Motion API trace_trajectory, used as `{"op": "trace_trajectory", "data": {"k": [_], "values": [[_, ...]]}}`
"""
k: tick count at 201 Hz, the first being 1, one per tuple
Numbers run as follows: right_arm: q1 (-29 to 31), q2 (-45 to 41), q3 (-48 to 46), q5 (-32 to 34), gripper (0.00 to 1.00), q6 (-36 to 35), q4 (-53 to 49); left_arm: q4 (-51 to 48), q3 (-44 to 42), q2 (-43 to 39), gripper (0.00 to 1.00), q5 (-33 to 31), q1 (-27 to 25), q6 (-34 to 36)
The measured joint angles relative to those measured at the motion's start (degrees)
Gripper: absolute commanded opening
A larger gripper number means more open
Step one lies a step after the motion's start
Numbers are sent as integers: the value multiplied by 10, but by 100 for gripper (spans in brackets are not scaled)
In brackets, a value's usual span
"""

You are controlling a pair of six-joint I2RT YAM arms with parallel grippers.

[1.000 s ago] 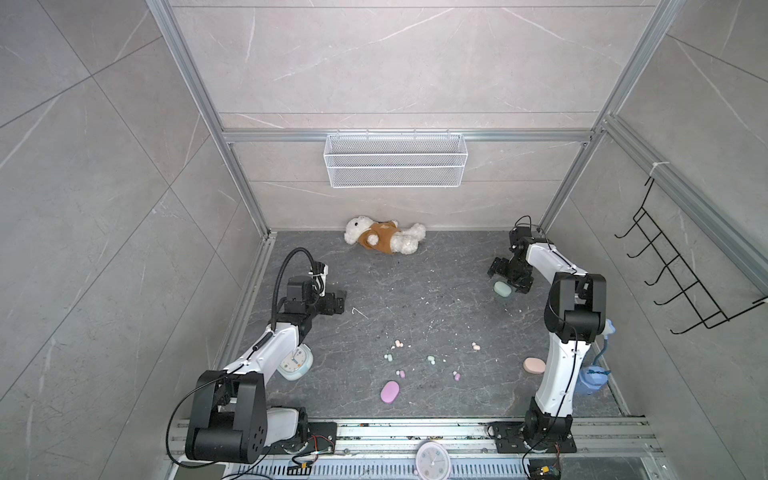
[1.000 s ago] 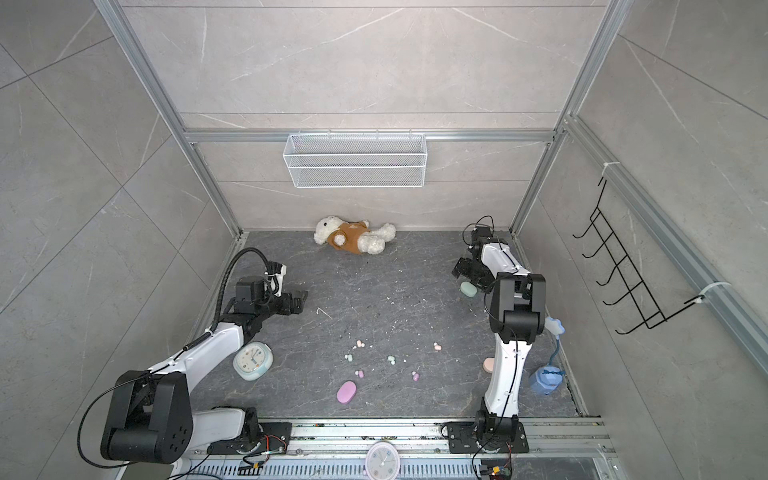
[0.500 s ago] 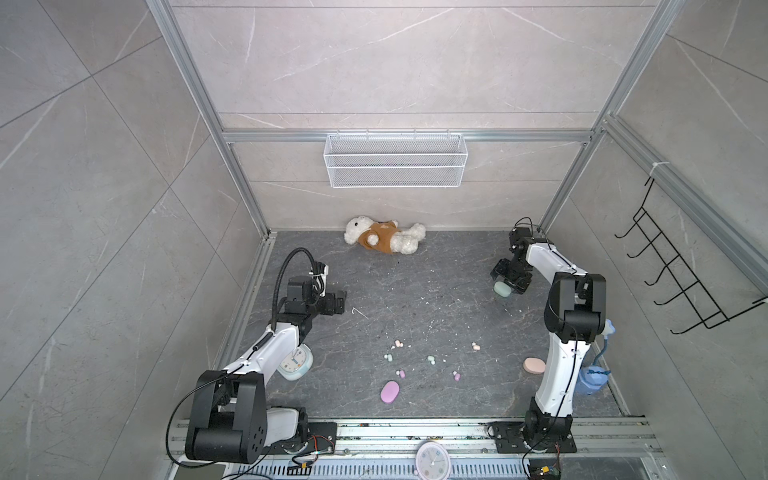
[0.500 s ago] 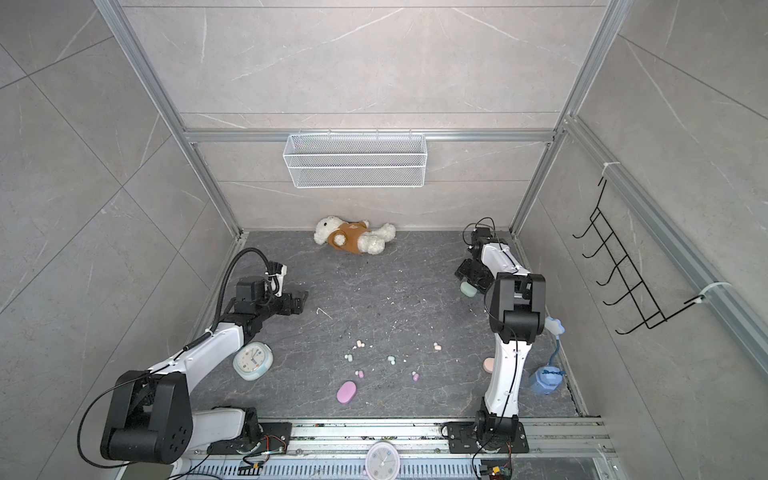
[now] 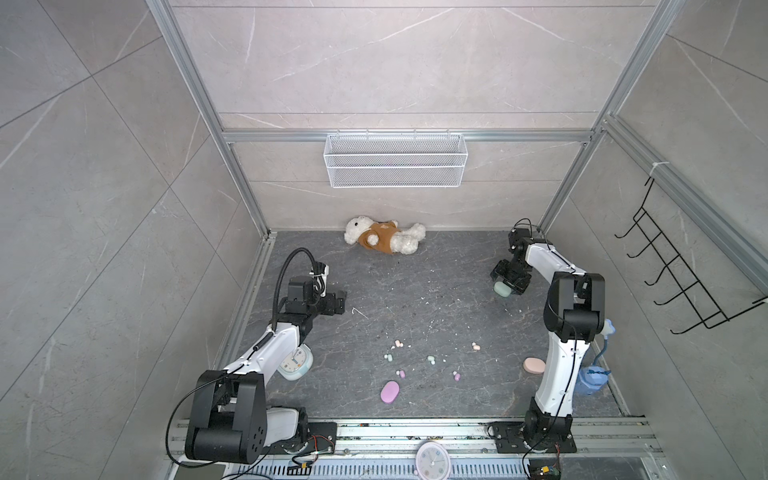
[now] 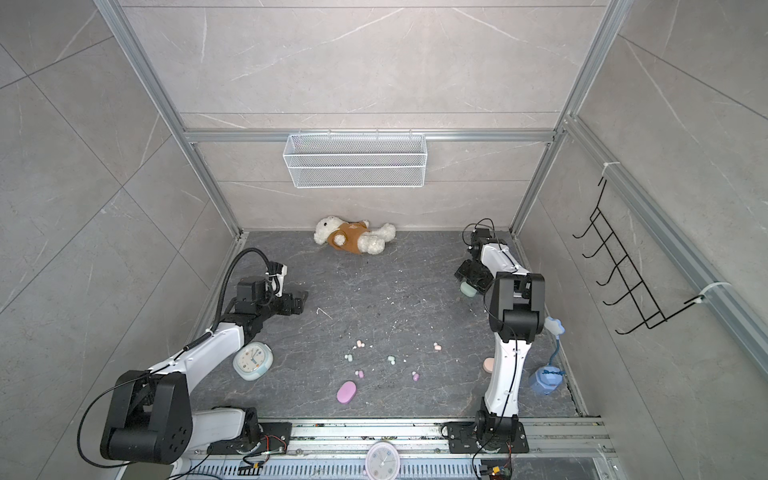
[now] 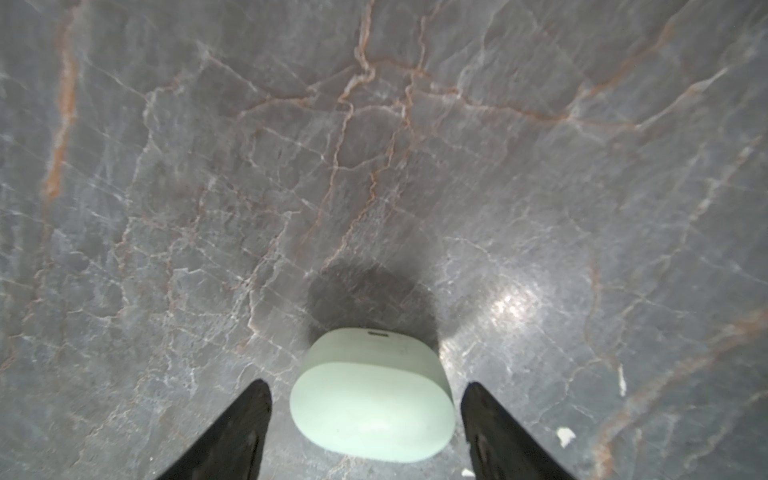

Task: Insert the wireless bluetooth earbuds into the charging case
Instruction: 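Lower the right gripper and close it on the mint-green case, then carry the case toward the left gripper while the left gripper reaches to meet it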

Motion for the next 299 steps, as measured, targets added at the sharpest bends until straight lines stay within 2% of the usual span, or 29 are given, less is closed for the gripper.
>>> {"op": "trace_trajectory", "data": {"k": [116, 157, 192, 261, 299], "values": [[0, 12, 0, -9, 72, 2, -2, -7, 0, 0, 100, -4, -6, 2], [-1, 12, -12, -10, 65, 3, 3, -7, 0, 0, 100, -6, -10, 2], [-1, 4, -28, -12, 62, 4, 13, -9, 0, 0, 100, -10, -12, 2], [-1, -95, -125, -44, 59, 4, 47, -42, 14, -7, 100, 2, -22, 2], [24, -171, -226, -87, 58, 3, 84, -63, 31, -16, 100, 21, -42, 2]]}}
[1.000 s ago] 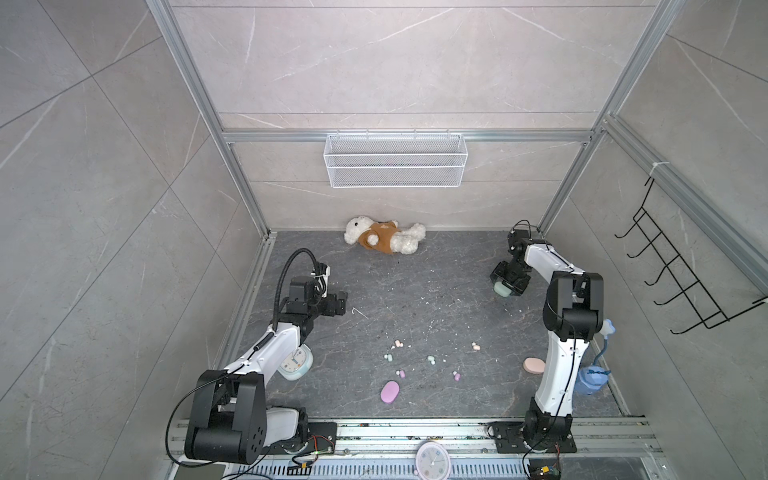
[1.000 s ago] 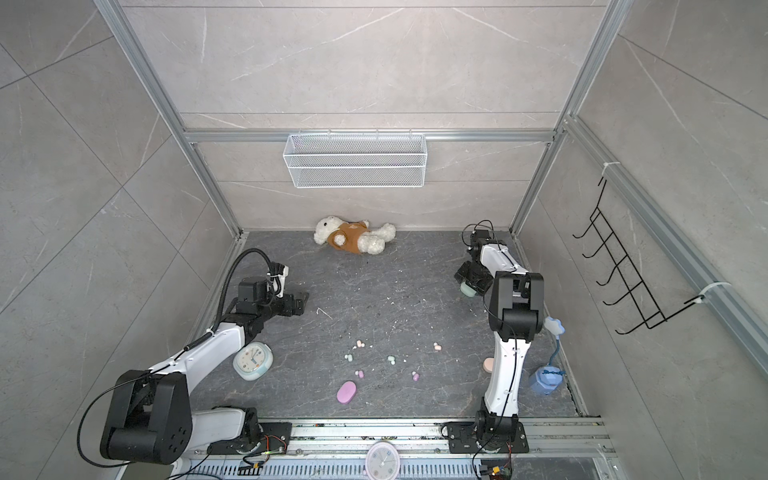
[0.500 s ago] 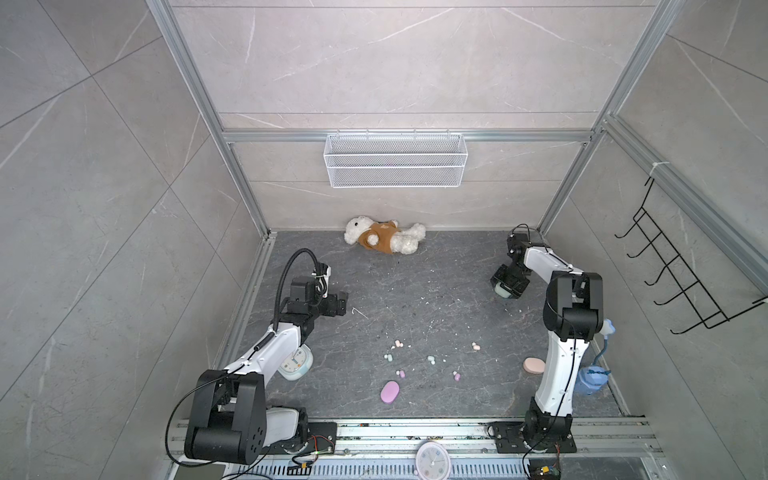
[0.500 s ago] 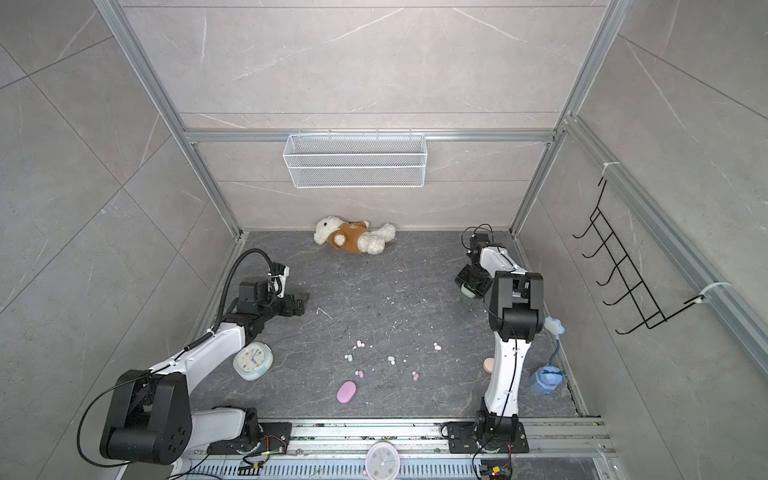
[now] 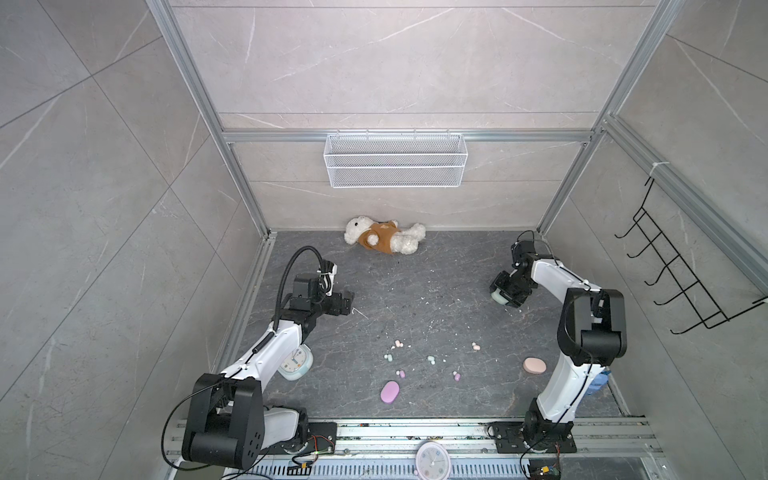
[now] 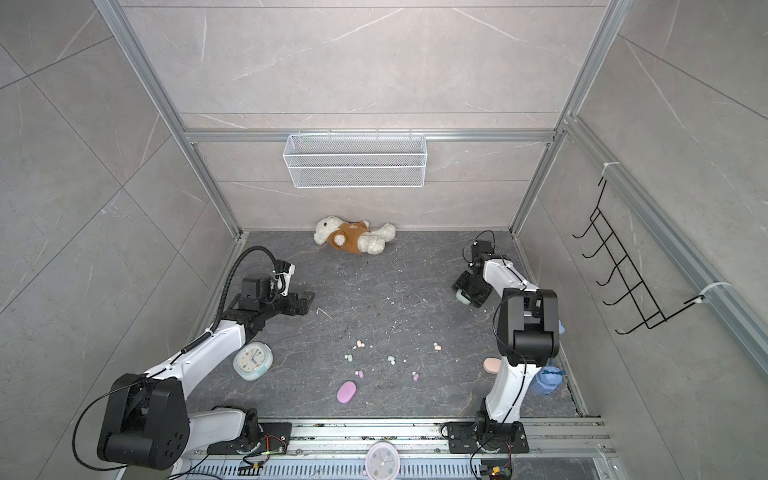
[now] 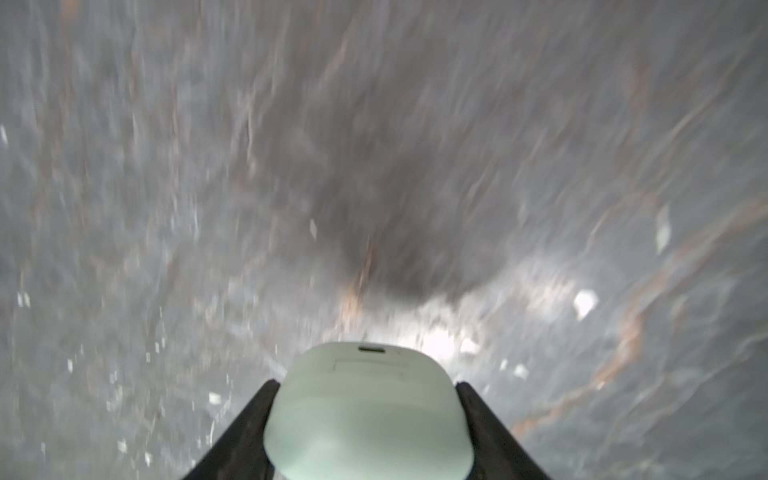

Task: Insert the wireless bluetooth earbuds into the charging case
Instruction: 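Carry the case toward the left gripper while the left gripper reaches to meet it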

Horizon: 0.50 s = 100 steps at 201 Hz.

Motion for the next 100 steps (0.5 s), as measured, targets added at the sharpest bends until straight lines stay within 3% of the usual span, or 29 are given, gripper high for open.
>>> {"op": "trace_trajectory", "data": {"k": [38, 100], "values": [[79, -64, -62, -50, 58, -9, 17, -44, 12, -20, 100, 52, -30, 16], [225, -149, -69, -160, 56, -51, 31, -91, 36, -20, 100, 123, -144, 84]]}}
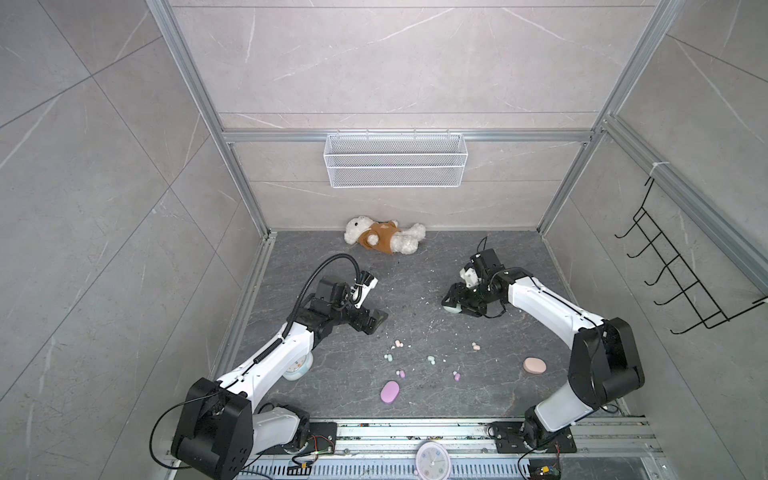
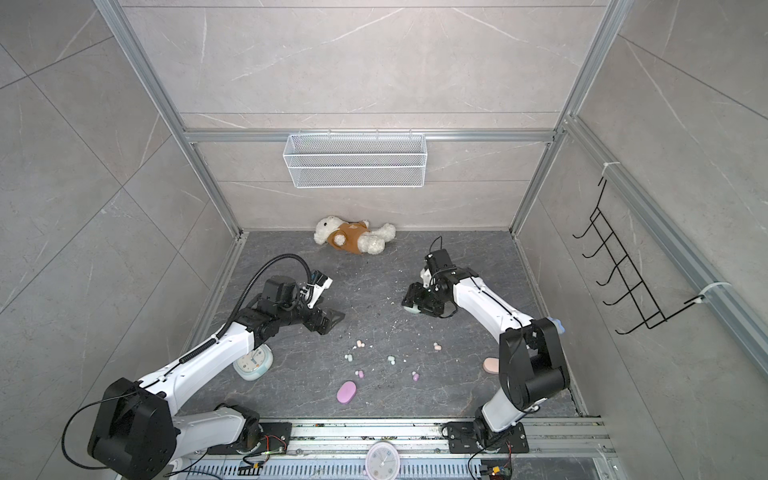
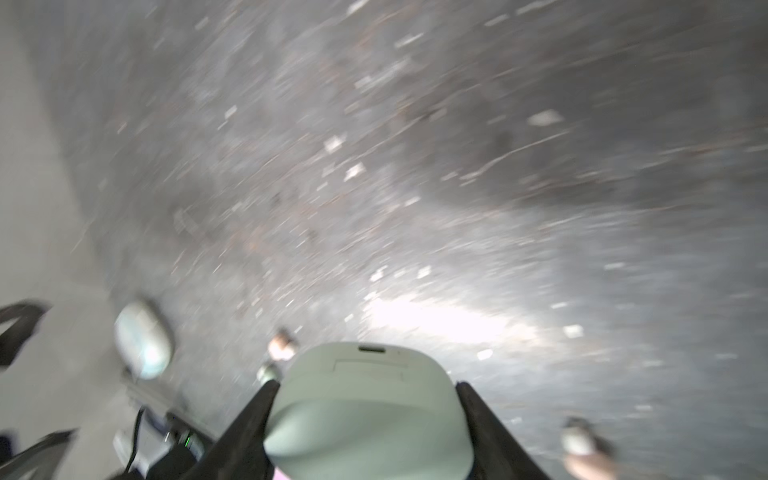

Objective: Insert the wireless bluetooth earbuds into the charging case

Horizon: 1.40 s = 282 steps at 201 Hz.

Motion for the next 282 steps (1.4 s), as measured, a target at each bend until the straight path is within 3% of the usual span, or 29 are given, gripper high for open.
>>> {"op": "trace_trajectory", "data": {"k": [63, 131, 236, 282], "values": [[84, -7, 53, -97, 56, -20, -18, 7, 33, 42, 99, 71, -57, 65], [106, -7, 87, -164, 56, -35, -30, 43, 51, 54, 96, 102, -95, 131], [110, -7, 109, -183, 55, -61, -65, 91, 52, 74, 85, 112, -124, 155], [110, -7, 109, -188, 55, -56, -59, 108, 52, 76, 75, 108, -133, 157]]}}
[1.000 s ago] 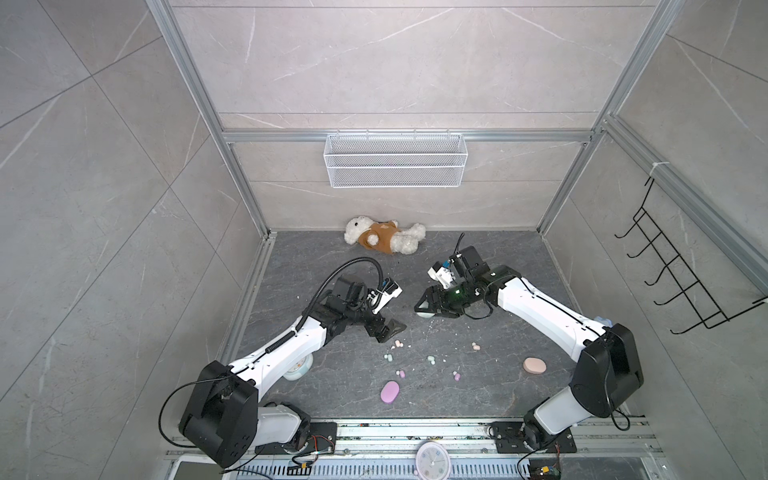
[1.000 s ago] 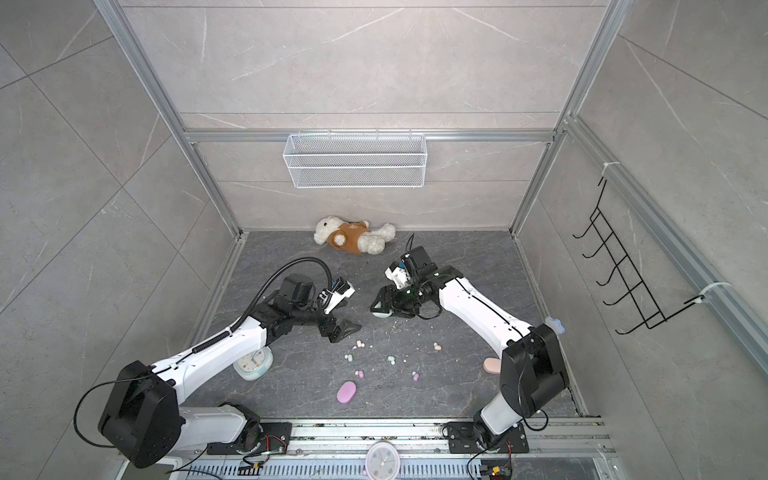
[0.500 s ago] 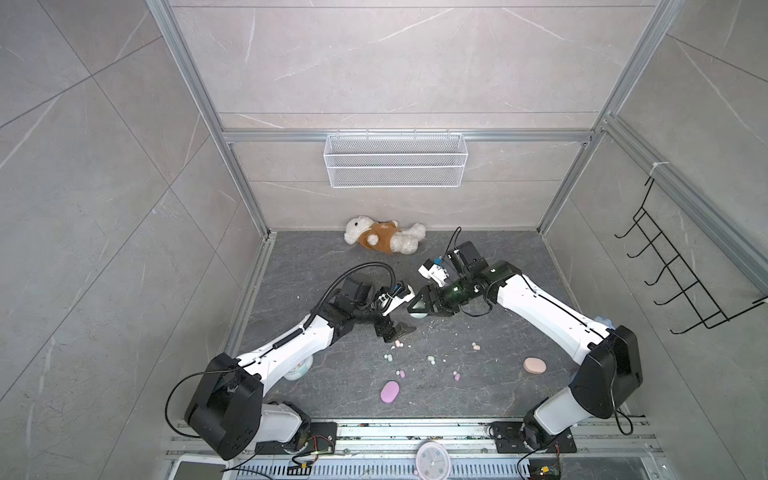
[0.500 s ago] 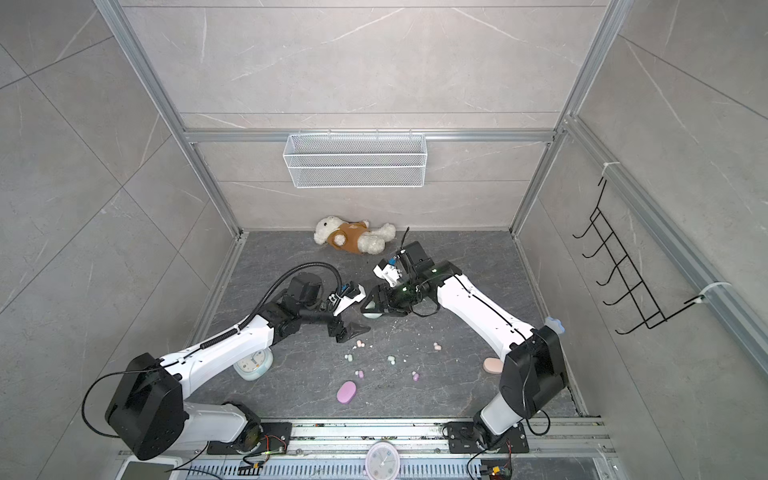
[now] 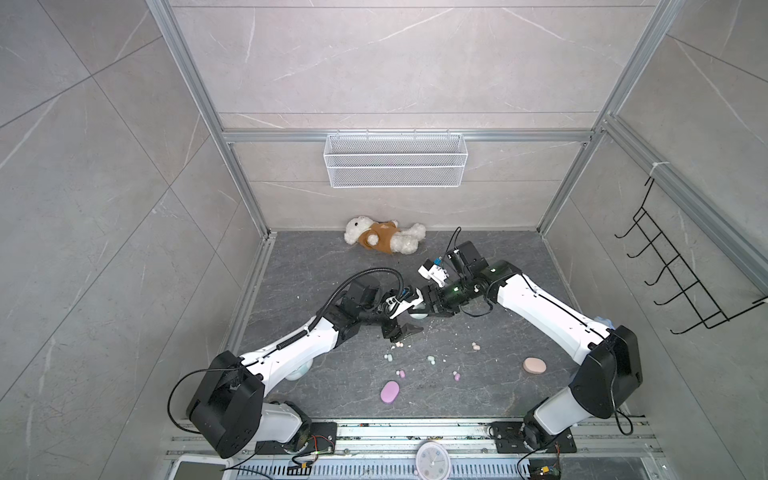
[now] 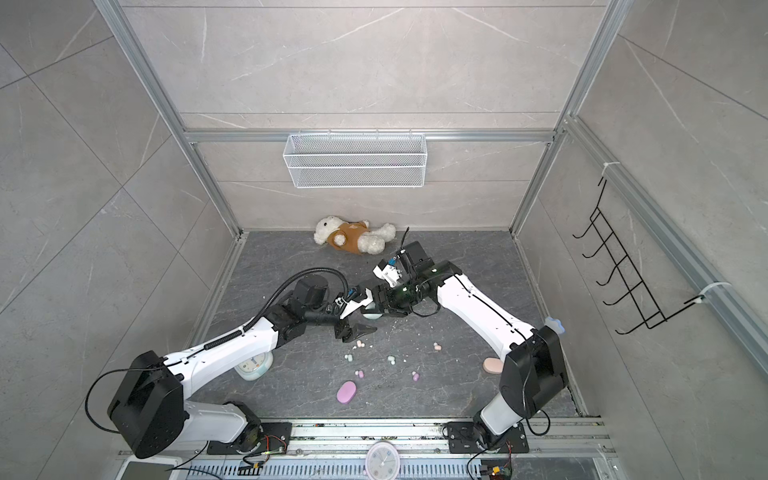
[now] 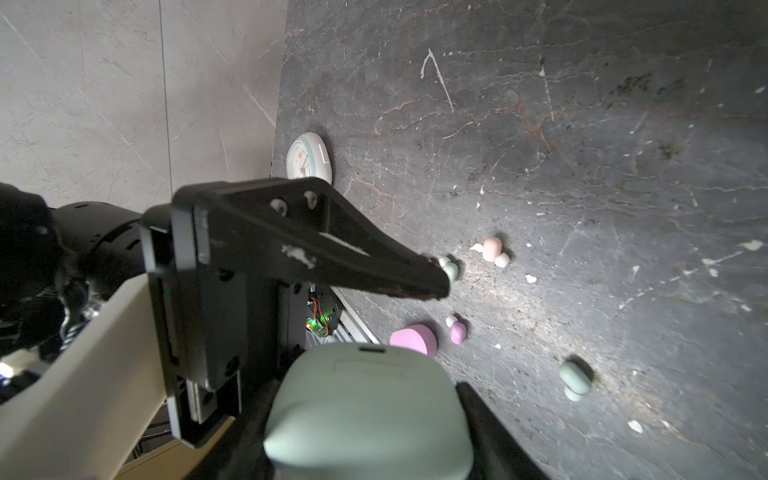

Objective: Insert the wireless bluetooth earbuds into the charging case

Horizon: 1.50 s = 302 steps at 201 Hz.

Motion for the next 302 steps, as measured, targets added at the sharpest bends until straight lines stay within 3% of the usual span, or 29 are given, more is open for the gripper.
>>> {"op": "trace_trajectory", "data": {"k": [69, 132, 204, 302], "values": [[0, 0, 0, -1, 54, 2, 3, 14, 1, 7, 59, 0, -1, 1], [0, 1, 0, -1, 53, 2, 3, 9, 13, 7, 58, 1, -3, 1], [0, 1, 0, -1, 53, 2, 3, -12, 17, 7, 48, 2, -4, 9], [0, 1, 0, -3, 52, 13, 3, -16, 19, 7, 53, 2, -9, 11]]}}
